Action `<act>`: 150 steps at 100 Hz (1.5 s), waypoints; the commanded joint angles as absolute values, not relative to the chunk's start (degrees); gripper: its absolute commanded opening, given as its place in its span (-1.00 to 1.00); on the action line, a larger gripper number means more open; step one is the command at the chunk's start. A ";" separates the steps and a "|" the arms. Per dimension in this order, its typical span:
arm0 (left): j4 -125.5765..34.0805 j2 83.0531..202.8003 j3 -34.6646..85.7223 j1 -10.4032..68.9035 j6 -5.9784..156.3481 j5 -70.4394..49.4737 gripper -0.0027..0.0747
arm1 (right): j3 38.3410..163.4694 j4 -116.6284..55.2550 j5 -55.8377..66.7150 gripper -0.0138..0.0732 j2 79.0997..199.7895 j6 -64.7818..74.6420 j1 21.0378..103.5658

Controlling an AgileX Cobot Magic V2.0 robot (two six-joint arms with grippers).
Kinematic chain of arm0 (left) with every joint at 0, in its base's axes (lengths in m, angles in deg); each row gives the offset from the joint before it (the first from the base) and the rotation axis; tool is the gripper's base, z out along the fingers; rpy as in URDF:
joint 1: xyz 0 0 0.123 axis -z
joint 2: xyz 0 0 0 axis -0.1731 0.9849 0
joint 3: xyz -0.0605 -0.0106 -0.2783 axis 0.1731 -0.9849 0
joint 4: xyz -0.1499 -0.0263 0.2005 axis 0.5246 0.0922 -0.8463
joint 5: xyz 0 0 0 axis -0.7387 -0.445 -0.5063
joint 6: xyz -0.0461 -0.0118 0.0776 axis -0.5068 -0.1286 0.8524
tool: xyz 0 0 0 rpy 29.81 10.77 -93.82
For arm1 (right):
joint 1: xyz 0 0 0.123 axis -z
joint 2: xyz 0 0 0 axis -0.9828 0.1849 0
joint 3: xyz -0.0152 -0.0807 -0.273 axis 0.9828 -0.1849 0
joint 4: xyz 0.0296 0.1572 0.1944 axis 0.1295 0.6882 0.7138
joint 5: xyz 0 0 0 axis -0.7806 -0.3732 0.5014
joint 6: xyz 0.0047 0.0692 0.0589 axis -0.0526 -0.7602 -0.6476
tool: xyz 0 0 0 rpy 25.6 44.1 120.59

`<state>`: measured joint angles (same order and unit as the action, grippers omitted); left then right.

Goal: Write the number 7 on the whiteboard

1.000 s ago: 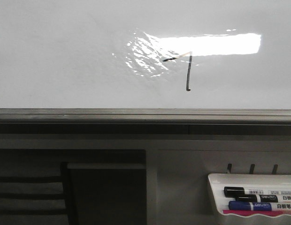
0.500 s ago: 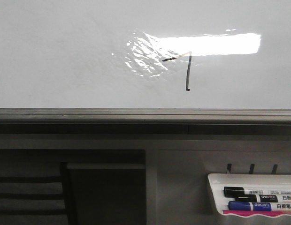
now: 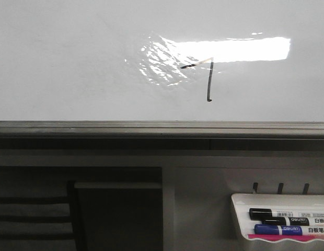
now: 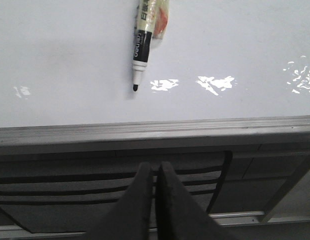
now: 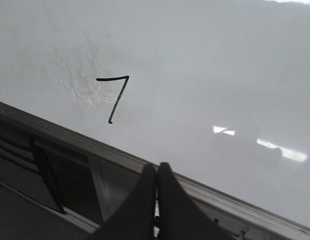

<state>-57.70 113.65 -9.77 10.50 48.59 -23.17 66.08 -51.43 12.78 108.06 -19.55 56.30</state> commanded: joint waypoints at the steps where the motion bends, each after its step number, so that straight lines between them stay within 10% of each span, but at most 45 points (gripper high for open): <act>1: -56.70 113.90 -8.30 10.66 48.38 -19.05 -0.98 | 67.54 -52.47 8.75 -0.85 107.97 -19.47 56.80; 60: -70.08 86.68 -30.69 11.15 48.38 -1.61 -0.98 | 67.54 -52.47 8.75 -0.85 107.97 -19.47 56.80; 103: -74.96 83.41 -33.85 11.15 22.82 4.93 -0.98 | 67.54 -52.47 8.75 -0.85 107.97 -19.47 56.80; 150: -72.54 83.41 -33.85 11.15 31.45 5.05 -0.98 | 67.54 -52.47 8.75 -0.85 107.97 -19.47 56.80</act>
